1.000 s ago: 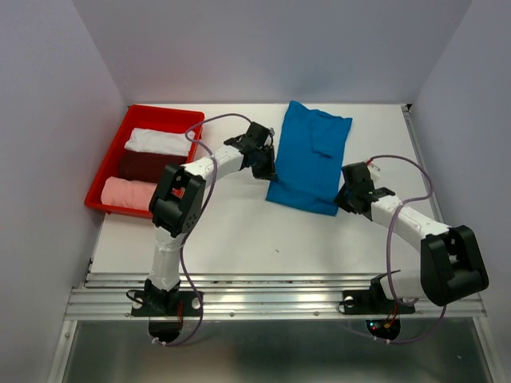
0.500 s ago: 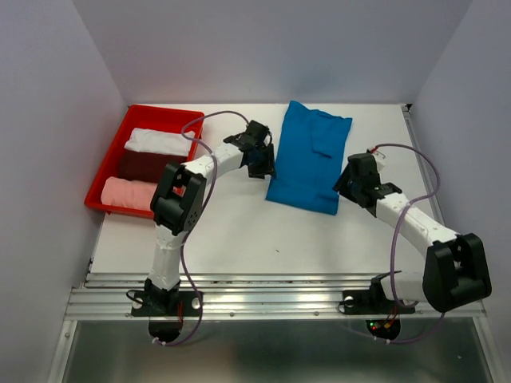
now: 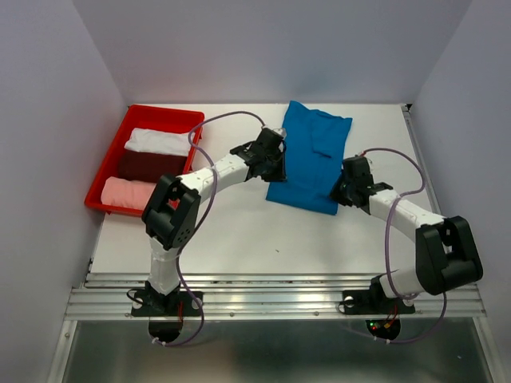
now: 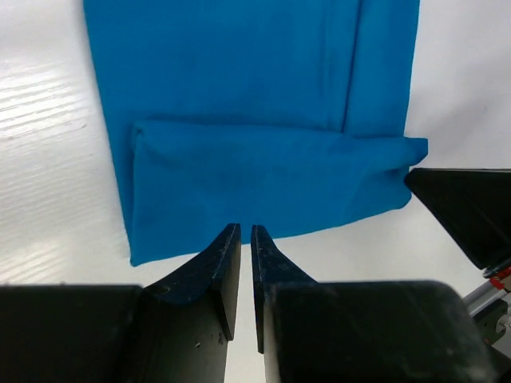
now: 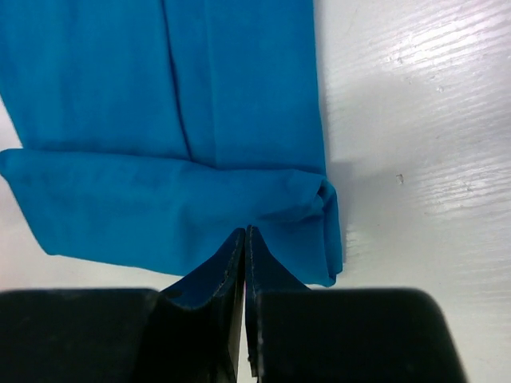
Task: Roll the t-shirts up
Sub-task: Roll the T-shirt to the center of the board.
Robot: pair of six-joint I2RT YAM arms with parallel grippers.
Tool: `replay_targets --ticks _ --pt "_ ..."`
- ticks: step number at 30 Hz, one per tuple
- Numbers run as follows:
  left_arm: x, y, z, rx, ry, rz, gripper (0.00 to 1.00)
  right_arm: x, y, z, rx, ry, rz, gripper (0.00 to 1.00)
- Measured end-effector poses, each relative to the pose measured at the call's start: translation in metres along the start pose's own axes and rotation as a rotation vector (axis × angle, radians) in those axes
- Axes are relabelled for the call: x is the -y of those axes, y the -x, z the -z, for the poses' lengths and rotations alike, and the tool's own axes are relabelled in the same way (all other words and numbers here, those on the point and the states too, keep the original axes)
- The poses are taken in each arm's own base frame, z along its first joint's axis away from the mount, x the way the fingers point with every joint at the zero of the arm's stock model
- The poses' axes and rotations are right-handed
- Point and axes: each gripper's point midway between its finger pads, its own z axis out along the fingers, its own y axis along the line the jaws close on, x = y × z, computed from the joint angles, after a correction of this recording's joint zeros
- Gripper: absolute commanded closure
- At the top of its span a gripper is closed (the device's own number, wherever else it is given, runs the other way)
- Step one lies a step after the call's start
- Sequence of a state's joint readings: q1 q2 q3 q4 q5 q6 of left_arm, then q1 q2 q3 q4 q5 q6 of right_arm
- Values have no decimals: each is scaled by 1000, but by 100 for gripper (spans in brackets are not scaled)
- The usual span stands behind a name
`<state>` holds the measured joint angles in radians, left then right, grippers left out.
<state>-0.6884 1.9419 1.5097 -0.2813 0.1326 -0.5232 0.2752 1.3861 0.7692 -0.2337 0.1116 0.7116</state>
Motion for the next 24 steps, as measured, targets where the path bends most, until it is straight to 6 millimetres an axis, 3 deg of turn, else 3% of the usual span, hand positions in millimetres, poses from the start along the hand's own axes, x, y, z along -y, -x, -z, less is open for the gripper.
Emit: replay_targets --ticks 4,9,12,18,24 --pt "5 -2 -15 -2 -20 -11 78 4 -8 -16 -30 -21 4 92" --pt "-21 -9 -48 -37 26 8 82 7 -16 -45 -70 -60 12 93" --pt "-38 -18 -62 -63 65 21 83 -1 -8 -49 -59 -47 18 94" --pt "-47 -9 -56 -7 103 16 82 -16 -3 -38 -61 23 30 94" --pt "-34 7 -36 49 81 8 82 -38 6 -18 -42 121 20 94"
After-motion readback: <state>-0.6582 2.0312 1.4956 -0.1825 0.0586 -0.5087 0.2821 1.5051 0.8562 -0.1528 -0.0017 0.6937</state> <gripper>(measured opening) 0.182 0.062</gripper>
